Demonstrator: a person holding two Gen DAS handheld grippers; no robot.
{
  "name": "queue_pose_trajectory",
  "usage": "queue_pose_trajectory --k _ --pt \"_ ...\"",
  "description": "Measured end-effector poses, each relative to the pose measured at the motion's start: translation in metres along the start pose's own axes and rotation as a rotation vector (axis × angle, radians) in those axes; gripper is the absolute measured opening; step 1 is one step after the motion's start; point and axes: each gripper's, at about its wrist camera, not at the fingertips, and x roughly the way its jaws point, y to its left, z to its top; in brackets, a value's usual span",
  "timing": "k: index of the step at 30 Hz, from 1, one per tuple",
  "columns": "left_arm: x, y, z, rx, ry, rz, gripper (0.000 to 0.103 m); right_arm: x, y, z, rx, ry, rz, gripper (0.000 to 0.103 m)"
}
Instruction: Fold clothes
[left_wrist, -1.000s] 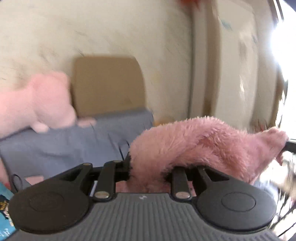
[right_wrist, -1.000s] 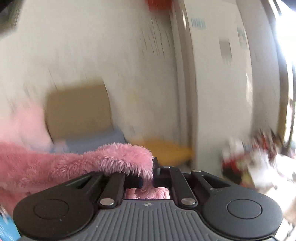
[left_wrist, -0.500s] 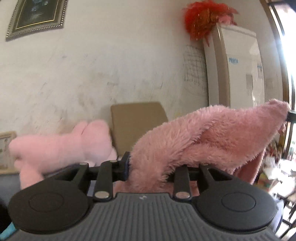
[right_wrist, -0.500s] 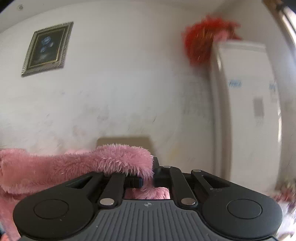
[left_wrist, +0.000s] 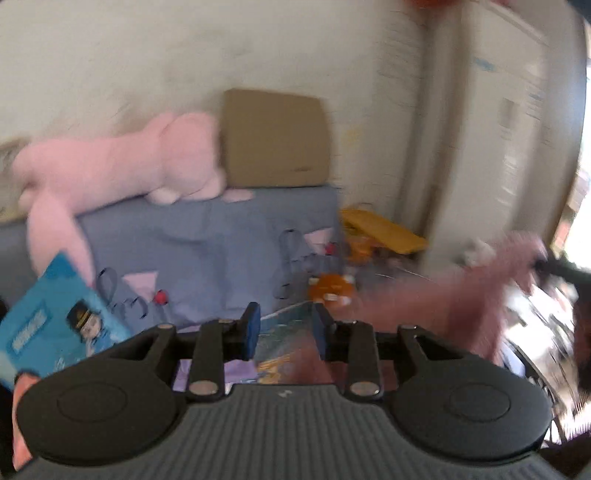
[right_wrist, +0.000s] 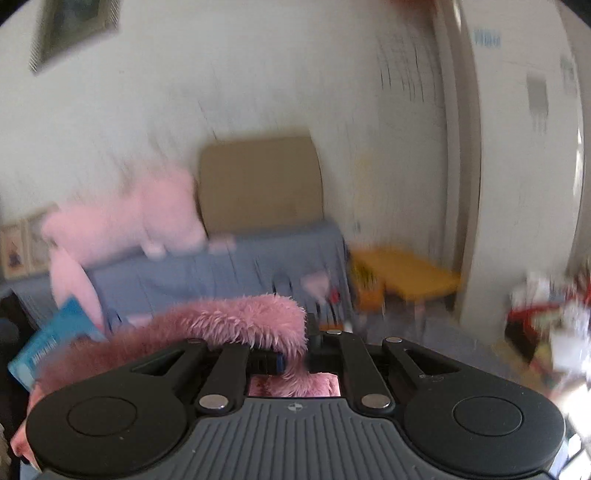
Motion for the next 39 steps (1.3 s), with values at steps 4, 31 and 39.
queue_pose_trajectory --k 4,31,39 --pt "0.106 0.037 -0.037 -0.080 0.075 0.106 0.035 0.134 0.009 -0.074 -0.048 0.190 -0.022 0.011" --pt "0.243 -0.005 -0.367 0.084 0.714 -0.019 0.078 0.239 0.120 -0.339 -0.641 0.651 0.336 0.061" --pt "0.220 0.012 -0.392 -0.005 0.741 0.001 0.080 0.280 0.106 -0.301 -0.354 0.721 0.279 0.008"
